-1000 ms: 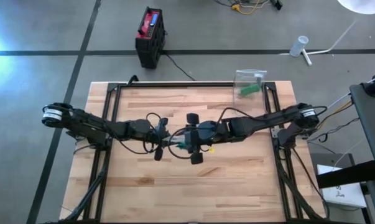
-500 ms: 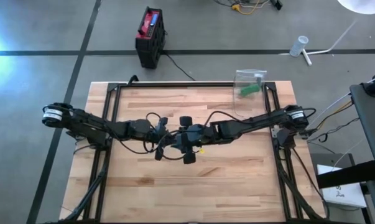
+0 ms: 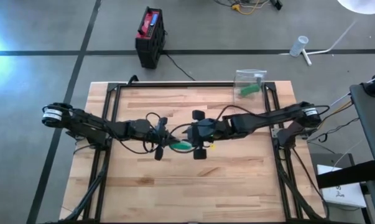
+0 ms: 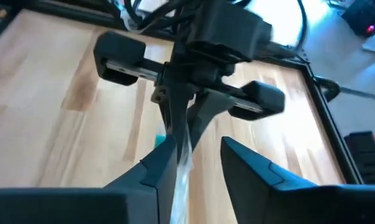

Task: Roll bandage
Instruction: Put the rolled dark green bandage into the transparent zip bag

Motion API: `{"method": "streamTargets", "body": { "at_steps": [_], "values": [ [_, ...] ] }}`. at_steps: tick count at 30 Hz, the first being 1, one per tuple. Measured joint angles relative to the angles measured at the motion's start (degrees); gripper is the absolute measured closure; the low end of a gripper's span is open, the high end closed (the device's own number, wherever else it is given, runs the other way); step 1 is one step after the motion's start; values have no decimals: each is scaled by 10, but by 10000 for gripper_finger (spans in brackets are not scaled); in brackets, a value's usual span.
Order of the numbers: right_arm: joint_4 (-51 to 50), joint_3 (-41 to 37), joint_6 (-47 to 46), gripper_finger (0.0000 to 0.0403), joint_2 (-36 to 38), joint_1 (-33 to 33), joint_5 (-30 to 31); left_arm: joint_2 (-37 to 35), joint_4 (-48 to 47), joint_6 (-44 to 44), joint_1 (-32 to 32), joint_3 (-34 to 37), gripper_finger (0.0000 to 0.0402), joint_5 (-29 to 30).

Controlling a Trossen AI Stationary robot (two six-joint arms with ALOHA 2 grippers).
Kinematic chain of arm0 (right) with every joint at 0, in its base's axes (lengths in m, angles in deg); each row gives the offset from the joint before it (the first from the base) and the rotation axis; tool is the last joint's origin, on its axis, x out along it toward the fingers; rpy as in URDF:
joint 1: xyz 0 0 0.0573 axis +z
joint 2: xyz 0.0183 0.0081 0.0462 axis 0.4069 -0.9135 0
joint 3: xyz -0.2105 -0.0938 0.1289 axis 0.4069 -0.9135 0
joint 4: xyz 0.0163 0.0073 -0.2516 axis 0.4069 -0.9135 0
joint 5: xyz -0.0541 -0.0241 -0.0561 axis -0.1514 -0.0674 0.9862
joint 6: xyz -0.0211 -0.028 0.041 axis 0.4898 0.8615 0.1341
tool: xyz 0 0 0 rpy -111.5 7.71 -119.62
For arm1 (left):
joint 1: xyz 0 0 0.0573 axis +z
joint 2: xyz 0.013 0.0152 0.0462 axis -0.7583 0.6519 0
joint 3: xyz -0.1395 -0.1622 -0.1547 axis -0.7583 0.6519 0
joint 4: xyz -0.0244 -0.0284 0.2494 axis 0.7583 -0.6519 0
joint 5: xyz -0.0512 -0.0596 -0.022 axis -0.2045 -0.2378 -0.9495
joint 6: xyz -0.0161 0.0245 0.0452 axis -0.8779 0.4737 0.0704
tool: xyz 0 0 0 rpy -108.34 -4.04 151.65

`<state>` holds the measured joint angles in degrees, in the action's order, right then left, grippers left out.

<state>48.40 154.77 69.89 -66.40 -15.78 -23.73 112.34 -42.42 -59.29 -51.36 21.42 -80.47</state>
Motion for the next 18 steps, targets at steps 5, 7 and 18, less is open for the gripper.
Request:
{"method": "streamTargets", "body": {
  "at_steps": [5,7,18],
  "values": [
    [-40,-14,-59,264,20,0,-1,0,0,0,0,1,401,0],
    [-40,-24,-75,254,18,1,-4,0,-1,0,0,2,401,0],
    [-36,-56,-100,225,15,3,-19,0,-1,-2,0,3,401,0]
  ]
}}
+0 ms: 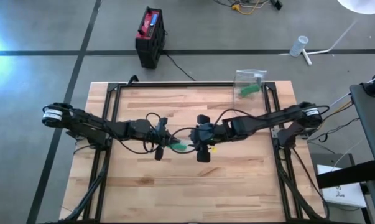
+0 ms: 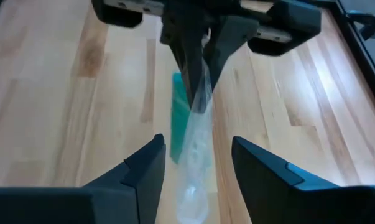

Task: Roll bandage
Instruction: Put the rolled dark green bandage into the transparent zip bag

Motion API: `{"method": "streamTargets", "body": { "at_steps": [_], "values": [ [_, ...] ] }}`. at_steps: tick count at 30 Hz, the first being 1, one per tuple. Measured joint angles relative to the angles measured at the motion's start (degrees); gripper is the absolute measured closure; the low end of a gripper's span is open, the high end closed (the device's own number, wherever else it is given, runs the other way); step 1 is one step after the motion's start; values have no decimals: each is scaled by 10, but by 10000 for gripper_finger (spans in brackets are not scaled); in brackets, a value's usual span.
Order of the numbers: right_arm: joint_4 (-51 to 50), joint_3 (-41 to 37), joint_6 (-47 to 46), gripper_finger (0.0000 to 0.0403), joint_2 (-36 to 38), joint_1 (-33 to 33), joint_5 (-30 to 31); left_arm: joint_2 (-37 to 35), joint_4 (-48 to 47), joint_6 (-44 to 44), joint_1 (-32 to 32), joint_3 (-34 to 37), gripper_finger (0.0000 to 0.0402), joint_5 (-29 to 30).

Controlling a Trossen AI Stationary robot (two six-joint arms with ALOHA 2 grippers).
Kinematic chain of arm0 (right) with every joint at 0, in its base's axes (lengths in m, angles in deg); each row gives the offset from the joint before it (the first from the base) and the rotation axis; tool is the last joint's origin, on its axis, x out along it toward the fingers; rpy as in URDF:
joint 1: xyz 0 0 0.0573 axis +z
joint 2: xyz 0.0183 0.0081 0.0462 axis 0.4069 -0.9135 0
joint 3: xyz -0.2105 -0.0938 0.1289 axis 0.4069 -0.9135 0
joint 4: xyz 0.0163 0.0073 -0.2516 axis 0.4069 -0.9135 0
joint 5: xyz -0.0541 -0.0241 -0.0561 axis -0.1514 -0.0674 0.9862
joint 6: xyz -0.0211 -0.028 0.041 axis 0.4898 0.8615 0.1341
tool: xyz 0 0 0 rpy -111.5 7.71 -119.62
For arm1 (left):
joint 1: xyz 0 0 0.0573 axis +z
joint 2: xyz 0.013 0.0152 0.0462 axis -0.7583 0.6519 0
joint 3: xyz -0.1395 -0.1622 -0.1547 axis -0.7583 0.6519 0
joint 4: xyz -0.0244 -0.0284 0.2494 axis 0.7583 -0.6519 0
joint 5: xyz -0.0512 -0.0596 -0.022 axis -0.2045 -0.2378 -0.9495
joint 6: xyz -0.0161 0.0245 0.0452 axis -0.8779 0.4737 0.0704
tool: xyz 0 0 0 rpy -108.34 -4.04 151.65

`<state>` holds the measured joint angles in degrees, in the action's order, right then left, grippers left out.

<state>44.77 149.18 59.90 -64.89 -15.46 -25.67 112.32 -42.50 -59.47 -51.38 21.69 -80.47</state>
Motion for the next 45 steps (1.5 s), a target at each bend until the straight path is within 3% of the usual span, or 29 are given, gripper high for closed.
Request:
{"method": "streamTargets", "body": {
  "at_steps": [15,19,25,34,40,45],
  "values": [
    [-4,-13,-16,249,-24,-1,3,0,1,-2,0,0,401,0],
    [0,-14,-16,288,-25,-2,3,0,2,-2,0,0,401,0],
    [-12,-15,14,392,-23,-3,43,0,3,0,0,0,401,0],
    [-87,-17,30,400,0,-3,137,-27,-21,12,0,0,401,1],
    [-81,-17,68,402,22,-4,142,-27,-29,27,0,0,401,2],
    [-112,-15,104,402,44,-10,159,-42,-82,41,0,0,389,42]
  ]
}}
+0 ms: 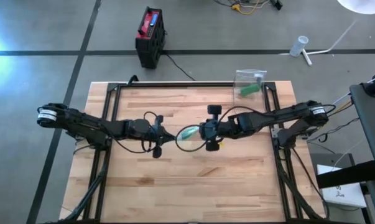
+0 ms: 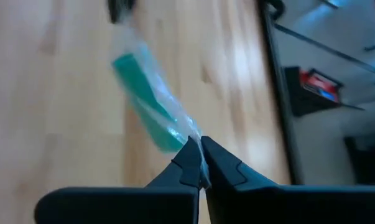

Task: Roll bandage
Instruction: Put the rolled dark green bandage into the transparent zip bag, then put the transparent zip bag into the transparent bin

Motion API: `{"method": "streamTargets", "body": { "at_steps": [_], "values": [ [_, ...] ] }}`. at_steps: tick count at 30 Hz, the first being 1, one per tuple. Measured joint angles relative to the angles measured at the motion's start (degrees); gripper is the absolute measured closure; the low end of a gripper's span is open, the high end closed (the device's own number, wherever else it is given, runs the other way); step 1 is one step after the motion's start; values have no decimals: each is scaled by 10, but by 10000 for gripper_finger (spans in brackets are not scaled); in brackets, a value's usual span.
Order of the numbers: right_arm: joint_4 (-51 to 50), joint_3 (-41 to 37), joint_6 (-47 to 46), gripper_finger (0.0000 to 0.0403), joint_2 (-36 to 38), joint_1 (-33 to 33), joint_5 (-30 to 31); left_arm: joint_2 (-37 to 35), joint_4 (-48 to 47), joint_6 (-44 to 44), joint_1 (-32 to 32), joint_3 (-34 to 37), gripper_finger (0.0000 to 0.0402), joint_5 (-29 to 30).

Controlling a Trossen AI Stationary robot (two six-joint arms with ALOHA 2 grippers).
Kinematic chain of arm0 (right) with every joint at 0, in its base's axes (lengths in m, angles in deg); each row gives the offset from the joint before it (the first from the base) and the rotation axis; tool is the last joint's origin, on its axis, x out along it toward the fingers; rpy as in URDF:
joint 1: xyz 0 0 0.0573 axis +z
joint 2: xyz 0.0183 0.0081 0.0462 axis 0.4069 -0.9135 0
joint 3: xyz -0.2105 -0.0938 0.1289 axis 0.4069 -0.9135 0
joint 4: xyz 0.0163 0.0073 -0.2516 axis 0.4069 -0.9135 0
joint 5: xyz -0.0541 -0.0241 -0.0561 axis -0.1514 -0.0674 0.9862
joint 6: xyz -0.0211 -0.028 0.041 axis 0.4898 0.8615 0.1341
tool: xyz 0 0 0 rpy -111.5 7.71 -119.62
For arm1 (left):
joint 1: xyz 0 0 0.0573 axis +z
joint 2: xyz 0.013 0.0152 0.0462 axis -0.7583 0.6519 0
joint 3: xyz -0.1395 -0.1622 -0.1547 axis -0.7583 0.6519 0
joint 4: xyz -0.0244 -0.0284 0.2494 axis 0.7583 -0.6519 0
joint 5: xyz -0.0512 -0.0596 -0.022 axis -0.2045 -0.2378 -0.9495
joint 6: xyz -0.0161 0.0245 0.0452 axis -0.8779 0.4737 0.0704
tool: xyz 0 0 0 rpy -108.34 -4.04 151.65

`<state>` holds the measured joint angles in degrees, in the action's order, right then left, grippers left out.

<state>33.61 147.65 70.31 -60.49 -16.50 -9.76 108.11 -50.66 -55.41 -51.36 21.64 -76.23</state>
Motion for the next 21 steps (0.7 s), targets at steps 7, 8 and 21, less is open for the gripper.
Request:
{"method": "streamTargets", "body": {
  "at_steps": [7,8,21],
  "values": [
    [-132,36,2,403,30,-34,32,-37,-117,22,0,1,351,87],
    [-156,42,1,403,33,-42,37,-39,-124,22,0,1,346,92],
    [-456,97,14,403,44,-180,220,-39,-127,18,0,3,291,92]
  ]
}}
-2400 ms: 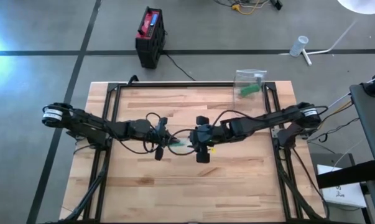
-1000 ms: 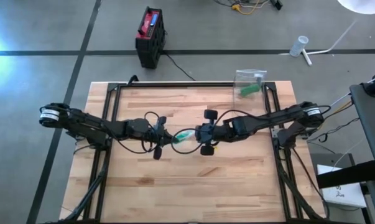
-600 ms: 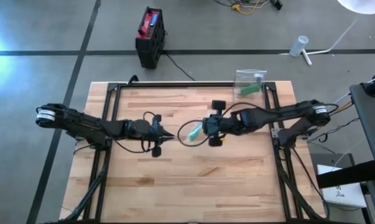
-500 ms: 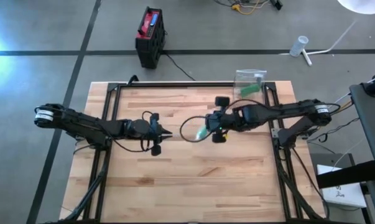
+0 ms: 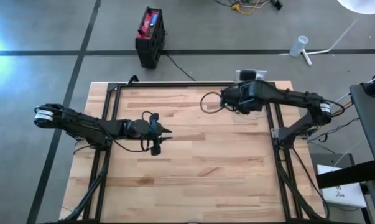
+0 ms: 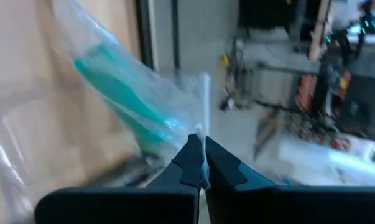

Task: Roll bandage
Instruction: Put the transparent zip bag into the transparent bin

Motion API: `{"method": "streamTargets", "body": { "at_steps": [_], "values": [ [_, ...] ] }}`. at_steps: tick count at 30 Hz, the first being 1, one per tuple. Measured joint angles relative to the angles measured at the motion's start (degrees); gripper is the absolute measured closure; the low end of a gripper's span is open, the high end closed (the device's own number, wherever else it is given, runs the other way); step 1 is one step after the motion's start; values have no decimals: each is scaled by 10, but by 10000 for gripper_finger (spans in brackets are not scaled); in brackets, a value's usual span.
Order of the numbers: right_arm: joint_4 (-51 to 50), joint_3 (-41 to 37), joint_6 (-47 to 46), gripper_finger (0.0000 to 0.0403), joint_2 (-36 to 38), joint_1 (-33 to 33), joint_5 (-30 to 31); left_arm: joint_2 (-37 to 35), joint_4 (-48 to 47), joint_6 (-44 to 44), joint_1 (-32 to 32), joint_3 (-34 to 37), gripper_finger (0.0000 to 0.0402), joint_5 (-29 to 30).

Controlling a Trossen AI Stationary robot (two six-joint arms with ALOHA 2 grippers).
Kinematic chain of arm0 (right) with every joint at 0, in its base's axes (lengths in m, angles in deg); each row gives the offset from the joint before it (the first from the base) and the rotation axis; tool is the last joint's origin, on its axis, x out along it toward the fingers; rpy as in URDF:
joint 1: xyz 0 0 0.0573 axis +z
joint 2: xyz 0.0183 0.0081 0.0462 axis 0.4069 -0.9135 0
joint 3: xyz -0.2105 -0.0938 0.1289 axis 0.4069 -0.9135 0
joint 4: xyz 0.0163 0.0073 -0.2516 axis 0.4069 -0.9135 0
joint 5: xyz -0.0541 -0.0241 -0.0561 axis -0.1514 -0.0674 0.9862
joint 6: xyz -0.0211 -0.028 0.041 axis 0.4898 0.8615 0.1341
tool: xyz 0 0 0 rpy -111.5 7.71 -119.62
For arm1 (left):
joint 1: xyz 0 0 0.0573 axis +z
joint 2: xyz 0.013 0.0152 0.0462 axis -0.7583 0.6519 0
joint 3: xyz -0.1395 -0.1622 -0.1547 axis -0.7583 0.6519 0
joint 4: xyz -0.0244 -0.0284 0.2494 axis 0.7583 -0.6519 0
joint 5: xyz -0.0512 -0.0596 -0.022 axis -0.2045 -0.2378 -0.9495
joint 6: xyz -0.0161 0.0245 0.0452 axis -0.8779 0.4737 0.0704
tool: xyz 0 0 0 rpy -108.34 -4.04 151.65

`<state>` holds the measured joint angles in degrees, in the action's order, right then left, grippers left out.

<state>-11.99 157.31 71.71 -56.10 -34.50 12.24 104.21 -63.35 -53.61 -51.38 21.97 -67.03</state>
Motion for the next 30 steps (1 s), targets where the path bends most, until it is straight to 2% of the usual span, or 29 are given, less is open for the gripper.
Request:
{"method": "streamTargets", "body": {
  "at_steps": [5,11,17,21,24,27,30],
  "values": [
    [-68,0,10,403,0,-57,43,0,1,-3,0,0,276,0],
    [-73,-12,59,403,7,-129,40,0,0,-11,0,0,265,0],
    [-58,-50,83,403,-17,-177,32,0,0,-14,0,0,258,0],
    [5,-94,107,403,-39,-192,21,0,1,-14,0,0,259,0],
    [84,-124,142,403,-53,-195,-14,0,1,-14,0,0,265,0],
    [154,-135,168,403,-69,-195,-50,0,1,-14,0,0,273,0],
    [198,-135,193,403,-87,-197,-52,0,2,-14,0,0,281,0]
  ]
}}
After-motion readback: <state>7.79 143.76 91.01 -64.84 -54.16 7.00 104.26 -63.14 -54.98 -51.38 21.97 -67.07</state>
